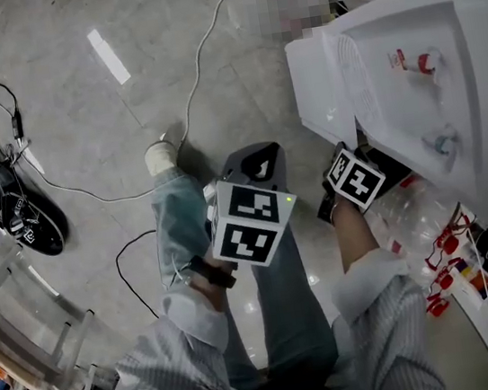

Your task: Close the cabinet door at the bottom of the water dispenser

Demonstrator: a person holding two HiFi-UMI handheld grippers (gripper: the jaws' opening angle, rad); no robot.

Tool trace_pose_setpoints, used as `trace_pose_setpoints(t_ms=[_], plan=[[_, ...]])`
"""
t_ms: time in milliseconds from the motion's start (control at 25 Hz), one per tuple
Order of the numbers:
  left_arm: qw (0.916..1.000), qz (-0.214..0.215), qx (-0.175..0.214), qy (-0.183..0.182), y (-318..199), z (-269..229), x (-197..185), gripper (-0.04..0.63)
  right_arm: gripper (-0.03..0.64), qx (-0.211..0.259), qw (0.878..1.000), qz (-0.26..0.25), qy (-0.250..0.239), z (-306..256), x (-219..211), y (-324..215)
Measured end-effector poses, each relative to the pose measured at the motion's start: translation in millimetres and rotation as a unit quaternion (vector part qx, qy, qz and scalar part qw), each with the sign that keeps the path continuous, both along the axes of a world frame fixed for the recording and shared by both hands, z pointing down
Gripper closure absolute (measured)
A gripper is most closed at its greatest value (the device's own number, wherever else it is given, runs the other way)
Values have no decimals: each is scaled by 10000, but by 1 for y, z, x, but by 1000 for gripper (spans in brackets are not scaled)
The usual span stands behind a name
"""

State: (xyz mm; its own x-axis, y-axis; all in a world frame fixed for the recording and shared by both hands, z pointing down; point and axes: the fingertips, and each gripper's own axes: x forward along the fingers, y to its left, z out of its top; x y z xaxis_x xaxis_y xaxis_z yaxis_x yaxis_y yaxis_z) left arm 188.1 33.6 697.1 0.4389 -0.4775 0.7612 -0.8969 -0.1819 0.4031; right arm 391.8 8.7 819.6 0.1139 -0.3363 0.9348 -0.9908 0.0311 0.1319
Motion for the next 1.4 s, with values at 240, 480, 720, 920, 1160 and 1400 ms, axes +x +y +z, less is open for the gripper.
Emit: trace_pose_setpoints(t_ms=[240,480,720,920,1160,1400], plan=[[9999,-167,22,-21,-4,1,-5,584,465,-205,9968,700,-335,12,4,8],[9997,-260,6,-49,-3,2,-12,584,472,-187,9993,304,-136,12,6,6],[9997,-231,-13,-35,0,5,-7,584,477,-106,9998,145,30,10,19,-2],[9998,-212,-22,-23,0,6,-3,586,476,-98,9998,171,50,11,26,-6],[9997,-234,-10,-31,-5,8,-1,586,477,-8,9997,64,222,11,40,-16],[9995,-315,-34,-26,-5,12,-1,584,509,-18,9991,137,409,11,54,-25]])
